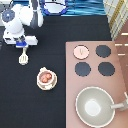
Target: Take the lid off the pot, put the pot on the plate, and use the tool to push the pot to the front of the table.
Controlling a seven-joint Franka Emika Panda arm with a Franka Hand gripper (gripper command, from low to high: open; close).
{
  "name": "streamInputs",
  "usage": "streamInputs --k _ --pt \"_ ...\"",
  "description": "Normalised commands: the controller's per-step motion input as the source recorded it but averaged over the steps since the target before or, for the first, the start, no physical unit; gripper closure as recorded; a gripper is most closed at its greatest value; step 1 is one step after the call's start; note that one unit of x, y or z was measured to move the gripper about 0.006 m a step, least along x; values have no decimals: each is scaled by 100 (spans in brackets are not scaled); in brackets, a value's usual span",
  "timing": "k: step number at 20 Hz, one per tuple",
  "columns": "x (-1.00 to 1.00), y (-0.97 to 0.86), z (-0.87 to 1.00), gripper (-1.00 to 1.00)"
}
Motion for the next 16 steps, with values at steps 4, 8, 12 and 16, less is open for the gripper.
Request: streamInputs --k 4,8,12,16 --pt "12 -26 -13 100" --pt "8 -25 -21 100" --pt "8 -21 -11 100" --pt "25 -4 36 100"
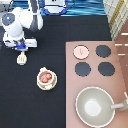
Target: Take the lid off the pot, put the pot on the plate, and use the tool to push the pot to the front of the table.
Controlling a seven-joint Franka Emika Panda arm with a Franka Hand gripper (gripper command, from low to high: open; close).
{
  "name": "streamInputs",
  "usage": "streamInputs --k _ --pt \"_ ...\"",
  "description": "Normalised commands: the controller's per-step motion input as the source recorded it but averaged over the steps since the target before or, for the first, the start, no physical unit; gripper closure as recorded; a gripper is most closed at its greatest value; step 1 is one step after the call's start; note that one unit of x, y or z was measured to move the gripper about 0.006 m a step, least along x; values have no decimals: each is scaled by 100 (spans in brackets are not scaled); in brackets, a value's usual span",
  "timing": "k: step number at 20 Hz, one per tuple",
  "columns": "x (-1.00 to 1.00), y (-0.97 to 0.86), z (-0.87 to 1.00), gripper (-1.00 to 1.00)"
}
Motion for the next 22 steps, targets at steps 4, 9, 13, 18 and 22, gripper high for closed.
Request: streamInputs --k 4,9,13,18,22 --pt "11 14 89 100" --pt "-23 65 99 100" --pt "-42 75 90 100" --pt "-26 71 67 100" --pt "-14 74 36 100"
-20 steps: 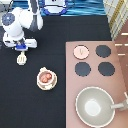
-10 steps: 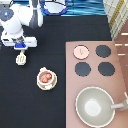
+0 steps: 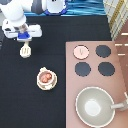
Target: Take the lid off the pot, put the pot on the plate, and use the tool to push the pot to the front of the table.
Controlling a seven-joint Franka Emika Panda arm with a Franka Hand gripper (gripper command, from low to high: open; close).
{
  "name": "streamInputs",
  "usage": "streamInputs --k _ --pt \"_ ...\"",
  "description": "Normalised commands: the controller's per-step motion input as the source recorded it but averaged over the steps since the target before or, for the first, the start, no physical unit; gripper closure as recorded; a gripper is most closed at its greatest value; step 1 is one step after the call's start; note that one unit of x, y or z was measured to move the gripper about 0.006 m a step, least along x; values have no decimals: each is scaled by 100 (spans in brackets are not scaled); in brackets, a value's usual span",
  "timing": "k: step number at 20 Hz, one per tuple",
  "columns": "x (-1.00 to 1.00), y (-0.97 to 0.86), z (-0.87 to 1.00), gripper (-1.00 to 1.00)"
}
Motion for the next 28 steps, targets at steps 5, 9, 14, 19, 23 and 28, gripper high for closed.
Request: streamInputs --k 5,9,14,19,23,28 --pt "2 78 1 100" --pt "3 77 -37 100" --pt "-3 48 -60 100" --pt "-8 4 -55 100" --pt "0 -9 -55 100" --pt "26 -12 -43 100"
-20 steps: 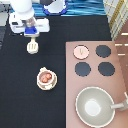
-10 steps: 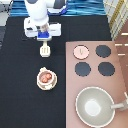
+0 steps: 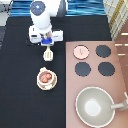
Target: Take the lid off the pot, put the pot on the plate, and use the tool to push the pot to the front of the table.
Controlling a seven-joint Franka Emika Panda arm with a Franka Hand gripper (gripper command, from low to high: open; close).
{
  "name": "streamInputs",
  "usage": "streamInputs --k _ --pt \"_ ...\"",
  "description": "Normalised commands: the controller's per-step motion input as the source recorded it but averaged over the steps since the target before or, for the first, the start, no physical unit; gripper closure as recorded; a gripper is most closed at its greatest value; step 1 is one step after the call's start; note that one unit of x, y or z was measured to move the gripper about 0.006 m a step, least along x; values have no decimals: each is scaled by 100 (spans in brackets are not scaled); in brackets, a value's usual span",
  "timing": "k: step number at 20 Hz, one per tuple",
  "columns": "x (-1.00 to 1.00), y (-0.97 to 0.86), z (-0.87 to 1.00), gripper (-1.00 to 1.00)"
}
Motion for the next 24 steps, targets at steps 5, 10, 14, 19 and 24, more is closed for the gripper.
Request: streamInputs --k 5,10,14,19,24 --pt "69 -8 -25 100" --pt "79 0 -4 100" --pt "94 0 0 100" --pt "100 0 7 100" --pt "100 0 8 100"
